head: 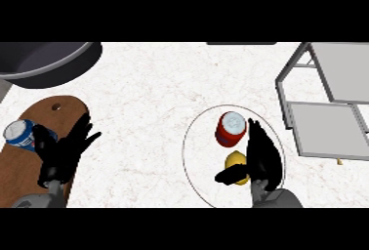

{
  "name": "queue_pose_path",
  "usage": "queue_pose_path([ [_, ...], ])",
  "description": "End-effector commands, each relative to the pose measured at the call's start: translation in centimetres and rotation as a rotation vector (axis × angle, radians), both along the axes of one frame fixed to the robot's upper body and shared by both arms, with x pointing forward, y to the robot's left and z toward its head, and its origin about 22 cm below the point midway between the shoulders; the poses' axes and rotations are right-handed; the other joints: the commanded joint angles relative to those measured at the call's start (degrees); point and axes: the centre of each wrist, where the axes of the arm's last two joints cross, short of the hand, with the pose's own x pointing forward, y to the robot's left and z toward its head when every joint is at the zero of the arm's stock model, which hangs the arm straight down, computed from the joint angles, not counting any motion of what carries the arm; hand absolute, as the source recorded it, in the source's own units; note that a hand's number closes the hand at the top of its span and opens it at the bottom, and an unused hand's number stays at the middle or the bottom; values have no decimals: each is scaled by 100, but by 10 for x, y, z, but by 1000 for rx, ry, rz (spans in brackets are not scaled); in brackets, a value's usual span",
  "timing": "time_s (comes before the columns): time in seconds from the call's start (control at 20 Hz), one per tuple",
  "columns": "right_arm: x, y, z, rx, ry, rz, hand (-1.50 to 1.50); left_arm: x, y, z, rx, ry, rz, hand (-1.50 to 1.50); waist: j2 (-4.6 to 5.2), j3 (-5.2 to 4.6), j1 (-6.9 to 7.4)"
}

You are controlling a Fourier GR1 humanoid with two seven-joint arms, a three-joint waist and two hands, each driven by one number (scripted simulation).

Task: Pick the lemon from the placemat and place it in the tiered shelf

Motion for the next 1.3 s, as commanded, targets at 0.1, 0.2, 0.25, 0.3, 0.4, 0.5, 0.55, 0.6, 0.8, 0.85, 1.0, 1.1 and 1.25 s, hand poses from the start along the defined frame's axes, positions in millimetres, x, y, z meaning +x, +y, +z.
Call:
queue_pose_path([
  [0.1,-9,6,-22,-132,220,279,150,-5,10,-9,12,46,2,0,59,-41,63],
  [0.2,-13,14,-30,-28,124,224,150,-17,-2,-20,6,44,-14,0,42,-34,6],
  [0.25,-10,5,-19,6,119,217,150,-14,14,-8,-3,58,2,0,39,-34,2],
  [0.3,-6,-9,-19,17,85,221,150,-14,4,-8,12,62,11,0,39,-33,0],
  [0.4,-6,22,-18,36,56,238,150,3,6,10,1,51,3,0,41,-33,0],
  [0.5,-13,33,-23,41,22,237,150,-9,-7,-6,1,60,12,0,40,-33,9],
  [0.55,-11,19,-16,41,-13,232,150,0,4,1,3,71,24,0,39,-34,-11],
  [0.6,-13,30,-21,52,-47,263,150,-15,0,-8,3,53,-4,0,39,-34,7],
  [0.8,-32,-14,4,23,-97,395,150,-21,12,-3,-3,63,7,0,24,-33,-13],
  [0.85,-44,-18,25,44,-111,448,150,-14,0,-12,5,70,22,0,18,-36,-84],
  [1.0,-67,-61,27,66,-82,639,150,-17,8,-23,-4,62,44,0,21,-39,-200],
  [1.1,-74,-75,66,138,-203,600,150,-13,16,-4,10,67,33,0,5,-35,-163],
  [1.25,-103,-74,106,112,-344,595,150,-9,2,-6,2,67,31,0,-8,-41,-216],
])
